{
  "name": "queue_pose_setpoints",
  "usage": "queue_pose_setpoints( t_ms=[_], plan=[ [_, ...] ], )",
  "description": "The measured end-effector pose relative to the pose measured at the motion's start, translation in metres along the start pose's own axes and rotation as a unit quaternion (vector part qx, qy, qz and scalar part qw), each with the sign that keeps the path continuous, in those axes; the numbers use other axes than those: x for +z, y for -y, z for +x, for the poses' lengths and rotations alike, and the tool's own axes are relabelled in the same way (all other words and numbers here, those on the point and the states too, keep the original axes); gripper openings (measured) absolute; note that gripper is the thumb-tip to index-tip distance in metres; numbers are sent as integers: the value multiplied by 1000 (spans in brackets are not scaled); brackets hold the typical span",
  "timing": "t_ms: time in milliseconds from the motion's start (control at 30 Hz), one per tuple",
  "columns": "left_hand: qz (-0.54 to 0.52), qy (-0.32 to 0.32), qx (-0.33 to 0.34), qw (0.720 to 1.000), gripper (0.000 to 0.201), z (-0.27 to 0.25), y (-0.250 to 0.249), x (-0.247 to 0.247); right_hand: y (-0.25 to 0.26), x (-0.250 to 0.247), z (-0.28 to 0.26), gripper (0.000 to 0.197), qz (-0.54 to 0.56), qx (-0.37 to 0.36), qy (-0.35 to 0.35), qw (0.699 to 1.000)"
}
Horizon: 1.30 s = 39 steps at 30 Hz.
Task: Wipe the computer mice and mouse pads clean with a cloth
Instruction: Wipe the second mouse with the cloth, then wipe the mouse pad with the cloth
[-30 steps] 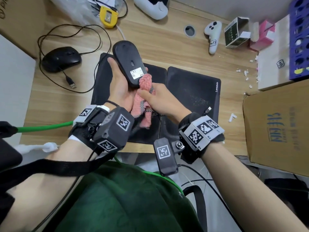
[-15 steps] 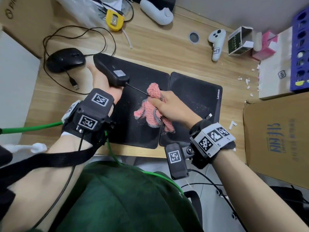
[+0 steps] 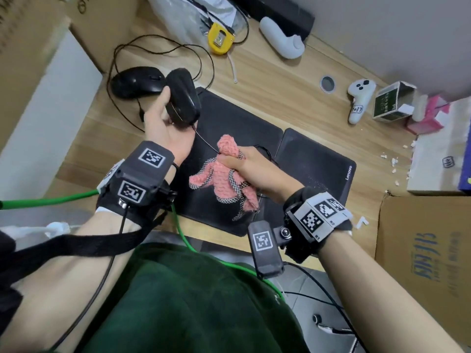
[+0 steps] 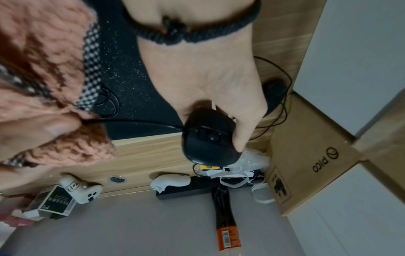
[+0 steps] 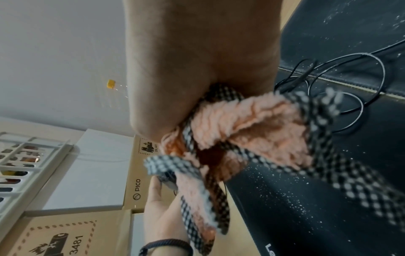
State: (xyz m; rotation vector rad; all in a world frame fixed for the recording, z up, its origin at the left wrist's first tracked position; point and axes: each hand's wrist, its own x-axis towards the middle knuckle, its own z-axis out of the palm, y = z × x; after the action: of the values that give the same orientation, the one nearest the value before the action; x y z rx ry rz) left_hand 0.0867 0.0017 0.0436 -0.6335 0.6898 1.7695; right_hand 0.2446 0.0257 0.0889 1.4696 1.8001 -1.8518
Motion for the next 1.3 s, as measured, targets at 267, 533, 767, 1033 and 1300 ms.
queue_pose_setpoints(
  t_ms=[267, 533, 767, 1033, 1300],
  plan=[
    [-97, 93, -107, 985, 65, 0, 7, 0, -11, -6, 9, 4, 51, 41, -3, 998],
    [43, 119, -141, 982, 49, 15, 11, -26, -20, 3, 20, 12, 18, 49, -32, 998],
    [-23, -3, -22, 999, 48, 23, -28, -66, -11, 24, 30, 29, -131, -14, 23, 991],
    [-81, -111, 88, 987, 33, 29, -85, -87, -28, 11, 21, 29, -188, -7, 9, 982],
    [-105, -77, 29, 991, 67, 16, -37, -62, -38, 0, 24, 20, -120, 15, -56, 991]
  ],
)
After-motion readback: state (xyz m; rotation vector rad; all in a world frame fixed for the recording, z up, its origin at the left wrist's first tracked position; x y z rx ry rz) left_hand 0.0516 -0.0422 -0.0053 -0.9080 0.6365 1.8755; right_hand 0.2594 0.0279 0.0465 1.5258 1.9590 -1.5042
